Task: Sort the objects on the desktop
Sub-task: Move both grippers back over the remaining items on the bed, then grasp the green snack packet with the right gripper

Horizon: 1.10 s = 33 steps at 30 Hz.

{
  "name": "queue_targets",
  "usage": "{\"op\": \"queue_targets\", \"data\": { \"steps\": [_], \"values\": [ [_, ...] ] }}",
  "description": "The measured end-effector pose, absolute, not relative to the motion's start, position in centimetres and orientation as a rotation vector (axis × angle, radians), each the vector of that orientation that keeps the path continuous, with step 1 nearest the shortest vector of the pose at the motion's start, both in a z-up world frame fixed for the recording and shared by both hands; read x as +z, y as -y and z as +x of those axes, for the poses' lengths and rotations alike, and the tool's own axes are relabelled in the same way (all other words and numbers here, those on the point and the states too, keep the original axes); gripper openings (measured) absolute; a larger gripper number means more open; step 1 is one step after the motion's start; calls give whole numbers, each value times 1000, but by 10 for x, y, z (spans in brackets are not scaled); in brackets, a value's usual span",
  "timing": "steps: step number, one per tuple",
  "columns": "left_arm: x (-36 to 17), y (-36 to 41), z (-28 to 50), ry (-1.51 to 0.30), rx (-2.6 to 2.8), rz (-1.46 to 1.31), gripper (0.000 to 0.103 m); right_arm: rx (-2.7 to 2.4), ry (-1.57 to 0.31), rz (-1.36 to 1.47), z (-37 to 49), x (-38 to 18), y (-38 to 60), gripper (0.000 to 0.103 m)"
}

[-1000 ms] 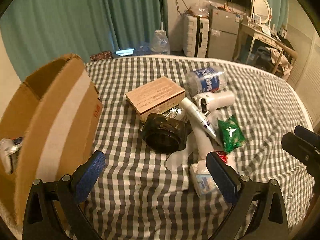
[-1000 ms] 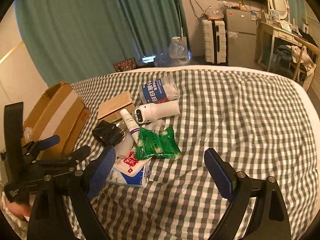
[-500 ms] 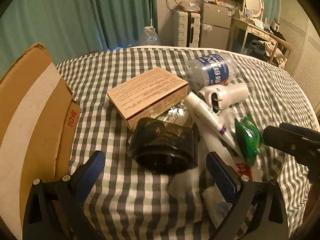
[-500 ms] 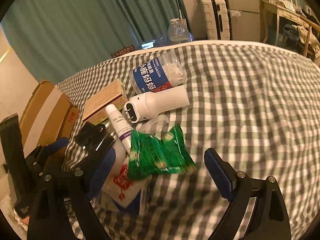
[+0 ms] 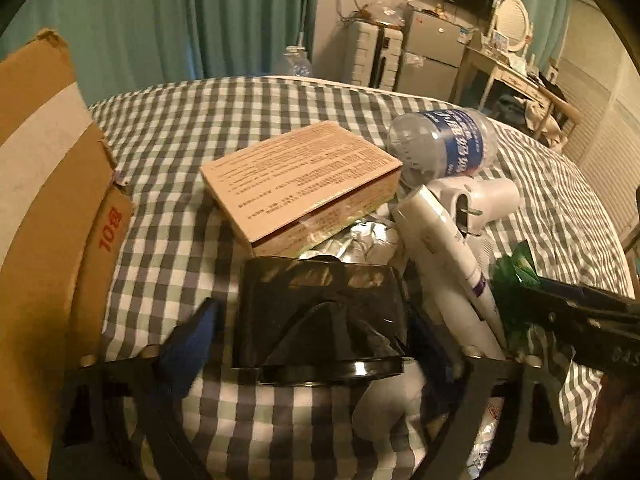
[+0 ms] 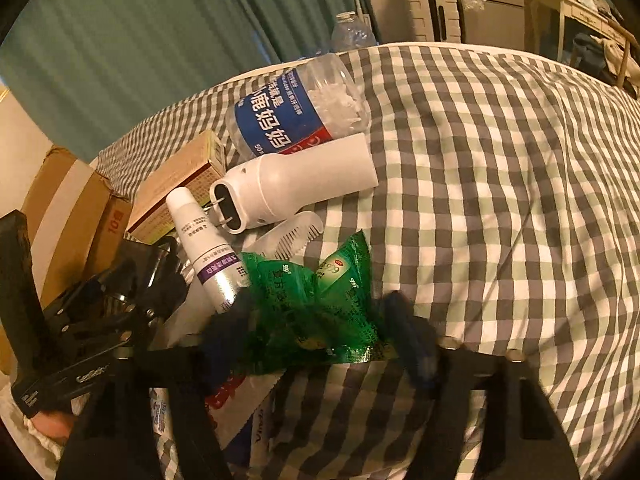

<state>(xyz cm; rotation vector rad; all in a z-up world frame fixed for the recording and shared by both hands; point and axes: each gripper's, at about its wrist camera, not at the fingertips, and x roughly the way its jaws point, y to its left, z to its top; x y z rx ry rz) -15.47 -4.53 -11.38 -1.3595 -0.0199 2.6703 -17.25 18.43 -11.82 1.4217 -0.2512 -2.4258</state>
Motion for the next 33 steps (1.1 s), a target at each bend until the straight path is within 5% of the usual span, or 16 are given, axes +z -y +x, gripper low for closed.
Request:
{"op": "queue_targets", "data": {
  "steps": [1,8,33],
  "values": [
    [-114,47,-154,25,2659,-1360,74,-2423,245,1423,-172,-118,-184,51],
    [-104,51,-142,19,2664,-1342,74,-2453,173,1408,-164,-113,-169,44],
    [-26,26,-88,4,2696,-1241,74,-2515,152,1273,-101,-40,-175,43]
  ]
}}
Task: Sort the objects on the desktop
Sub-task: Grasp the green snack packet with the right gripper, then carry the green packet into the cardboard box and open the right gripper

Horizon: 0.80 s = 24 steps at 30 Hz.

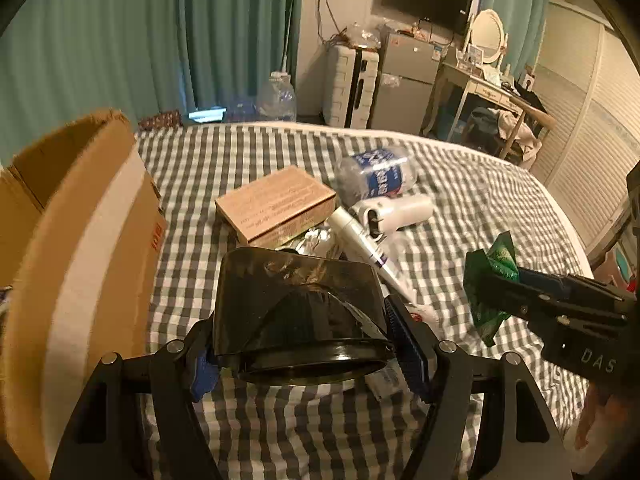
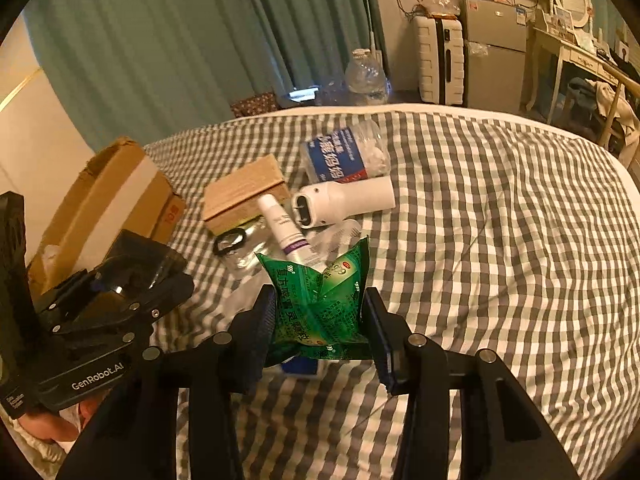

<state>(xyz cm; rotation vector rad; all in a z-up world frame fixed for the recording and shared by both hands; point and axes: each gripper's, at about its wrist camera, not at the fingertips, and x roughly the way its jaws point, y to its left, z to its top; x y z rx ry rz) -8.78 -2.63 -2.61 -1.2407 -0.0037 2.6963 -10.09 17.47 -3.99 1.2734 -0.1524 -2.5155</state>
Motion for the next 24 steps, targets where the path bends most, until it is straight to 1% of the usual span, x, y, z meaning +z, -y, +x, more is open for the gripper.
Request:
{"op": "queue_targets", "data": {
  "steps": [10,18,24],
  "values": [
    [8,27,-65,-26,2724,-1190,74,-2526,132,1197,-68,-9,-162,43],
    [39,45,-51,21,2758,-1170,74,-2516,119,1131,-45,17,-144,43],
    [59,78,-41,97,2796,-1186,74,-2457,93,1057,-41,41,-107,43]
  ]
}}
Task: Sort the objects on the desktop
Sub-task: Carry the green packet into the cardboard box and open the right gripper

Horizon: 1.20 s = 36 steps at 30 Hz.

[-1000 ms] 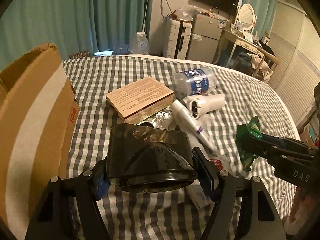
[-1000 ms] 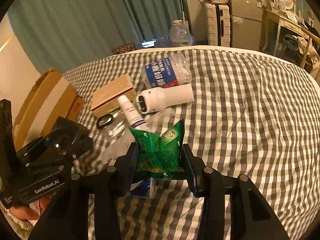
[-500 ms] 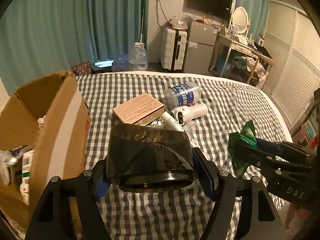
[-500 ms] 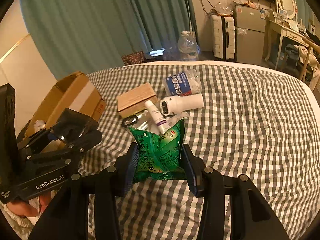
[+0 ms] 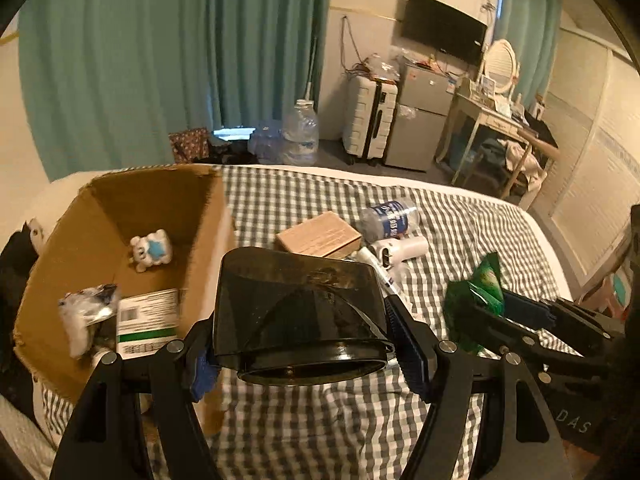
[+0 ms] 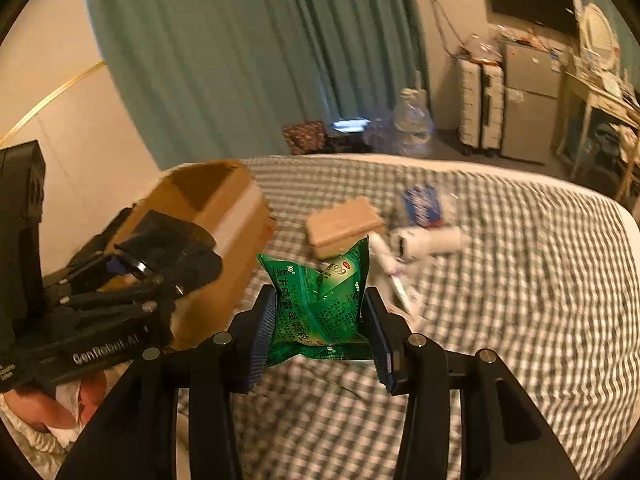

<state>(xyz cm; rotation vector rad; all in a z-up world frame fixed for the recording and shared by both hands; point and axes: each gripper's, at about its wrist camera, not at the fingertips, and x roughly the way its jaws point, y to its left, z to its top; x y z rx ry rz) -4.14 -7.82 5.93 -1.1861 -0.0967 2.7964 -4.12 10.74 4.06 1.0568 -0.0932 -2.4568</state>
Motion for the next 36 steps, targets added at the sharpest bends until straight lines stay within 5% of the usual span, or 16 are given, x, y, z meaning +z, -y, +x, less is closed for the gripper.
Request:
{"op": "queue_targets", "data": {
  "steps": [15,31,36],
  "values": [
    [68,213,-40,255,2999,-1274,74,-2272,63,956,-81,75,17,43],
    [7,281,-74,362,3004,-1478,74,-2122,70,1118,-157,13,104,44],
    [9,284,-79,380,3025,-1519,86,-2122,121,1126,-165,16,105,57]
  ]
}}
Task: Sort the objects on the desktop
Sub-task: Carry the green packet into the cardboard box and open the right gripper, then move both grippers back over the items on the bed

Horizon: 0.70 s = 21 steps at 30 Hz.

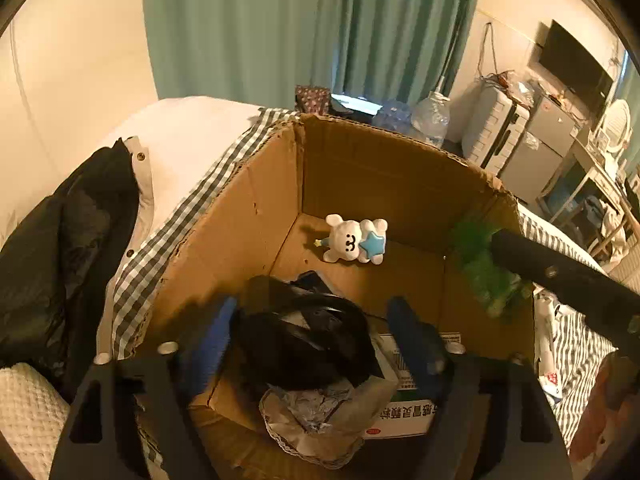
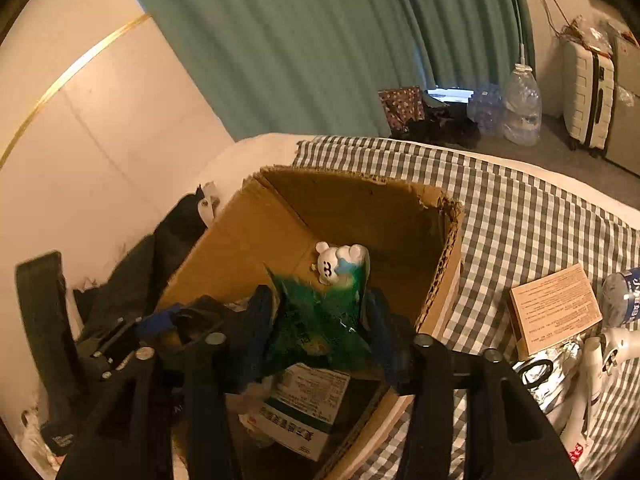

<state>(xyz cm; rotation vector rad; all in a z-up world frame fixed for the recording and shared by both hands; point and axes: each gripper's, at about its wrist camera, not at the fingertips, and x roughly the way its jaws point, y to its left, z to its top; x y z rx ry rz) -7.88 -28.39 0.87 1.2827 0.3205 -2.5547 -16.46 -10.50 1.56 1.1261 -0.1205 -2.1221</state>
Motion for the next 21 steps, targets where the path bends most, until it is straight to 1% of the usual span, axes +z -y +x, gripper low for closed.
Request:
{"op": "queue_targets", "data": {
  "steps": [2,3,8,12,17,21],
  "values": [
    [10,286,-76,-326,-2535,1271,93,-2133,145,1104,-164,23,100,63],
    [11,286,-74,-327,-2526,1269,94,-2142,155,1089,-162,29,97,65],
    [25,279,-60,-298,-2522,1257,94,-2197,204,1010,-149,58,70,65],
    [50,262,-48,-306,-2585,1215,95,-2273,205,960,-132,84,30,65],
    [88,214,-36,-277,-2700,1127,97,-2402,220,903,-107,114,-38,66],
    [108,171,-29,-270,-2774,1091,98,-2494,232,871,-85,130,-91,68]
  ]
}}
